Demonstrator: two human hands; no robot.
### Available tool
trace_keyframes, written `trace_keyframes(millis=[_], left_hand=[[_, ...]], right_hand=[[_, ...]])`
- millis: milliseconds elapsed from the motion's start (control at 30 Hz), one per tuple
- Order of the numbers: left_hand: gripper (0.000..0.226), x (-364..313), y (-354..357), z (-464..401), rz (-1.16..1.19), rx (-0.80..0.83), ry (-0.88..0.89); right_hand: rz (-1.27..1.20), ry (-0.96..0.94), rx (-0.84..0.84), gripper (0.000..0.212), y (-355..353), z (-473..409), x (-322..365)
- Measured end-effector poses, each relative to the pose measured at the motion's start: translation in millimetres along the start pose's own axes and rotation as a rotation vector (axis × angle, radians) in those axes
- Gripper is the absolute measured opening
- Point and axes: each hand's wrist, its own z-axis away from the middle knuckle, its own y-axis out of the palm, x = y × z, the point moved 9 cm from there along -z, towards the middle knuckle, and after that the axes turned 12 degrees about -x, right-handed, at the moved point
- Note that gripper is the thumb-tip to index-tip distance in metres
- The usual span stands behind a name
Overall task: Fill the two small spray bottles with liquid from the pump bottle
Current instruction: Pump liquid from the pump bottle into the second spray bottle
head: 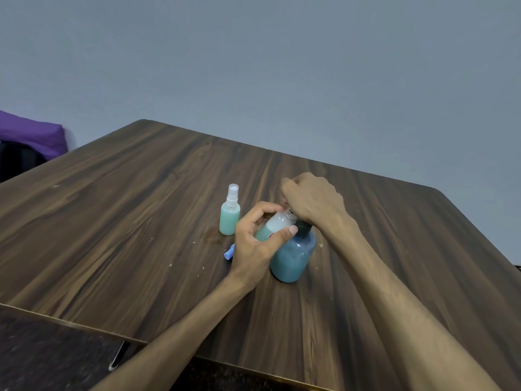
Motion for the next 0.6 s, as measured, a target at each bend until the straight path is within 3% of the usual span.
trace_keyframes(millis=[467,600], left_hand=[[0.023,1.1,1.4,-0.6,0.008,0.015,-0.005],[0.027,-1.1,0.3,0.2,0.009,0.0,0.012]], right_hand=[[0.054,0.001,0.098,0.035,11.6,0.6,-0.2],[0.021,-0.037,0.009,0.034,-3.6,-1.9,4.5]])
